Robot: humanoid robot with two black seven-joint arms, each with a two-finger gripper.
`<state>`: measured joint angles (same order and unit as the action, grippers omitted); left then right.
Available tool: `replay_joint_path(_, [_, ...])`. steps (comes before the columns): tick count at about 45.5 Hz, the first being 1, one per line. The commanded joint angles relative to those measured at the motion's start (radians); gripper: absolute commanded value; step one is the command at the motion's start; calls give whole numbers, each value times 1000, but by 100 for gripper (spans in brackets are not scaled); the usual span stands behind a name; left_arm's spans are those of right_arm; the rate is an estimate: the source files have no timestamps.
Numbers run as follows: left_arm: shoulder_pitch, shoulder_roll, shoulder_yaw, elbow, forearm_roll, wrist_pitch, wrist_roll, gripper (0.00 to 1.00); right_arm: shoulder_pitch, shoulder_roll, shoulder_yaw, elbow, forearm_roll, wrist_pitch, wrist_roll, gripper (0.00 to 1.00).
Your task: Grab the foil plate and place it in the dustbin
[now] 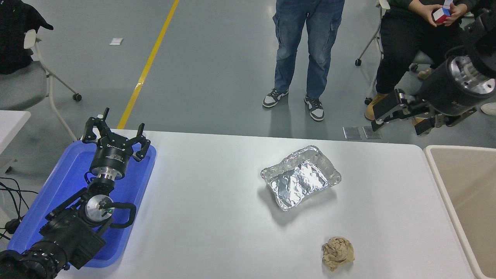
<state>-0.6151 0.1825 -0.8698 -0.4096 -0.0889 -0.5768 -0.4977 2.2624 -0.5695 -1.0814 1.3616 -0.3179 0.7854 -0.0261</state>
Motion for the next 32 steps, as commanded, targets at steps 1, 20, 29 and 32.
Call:
replay_joint_path(1, [0,0,0,0,0,0,1,100,9,0,0,1,0,0,0,100])
replay_joint_path(20, [0,0,0,0,0,0,1,100,9,2,0,5,0,0,0,100])
replay_joint_path(29, [0,0,0,0,1,0,-1,100,8,7,0,4,-1,0,0,100])
replay_joint_path(32, [0,0,0,0,1,0,-1,100,5,8,0,2,-1,0,0,100])
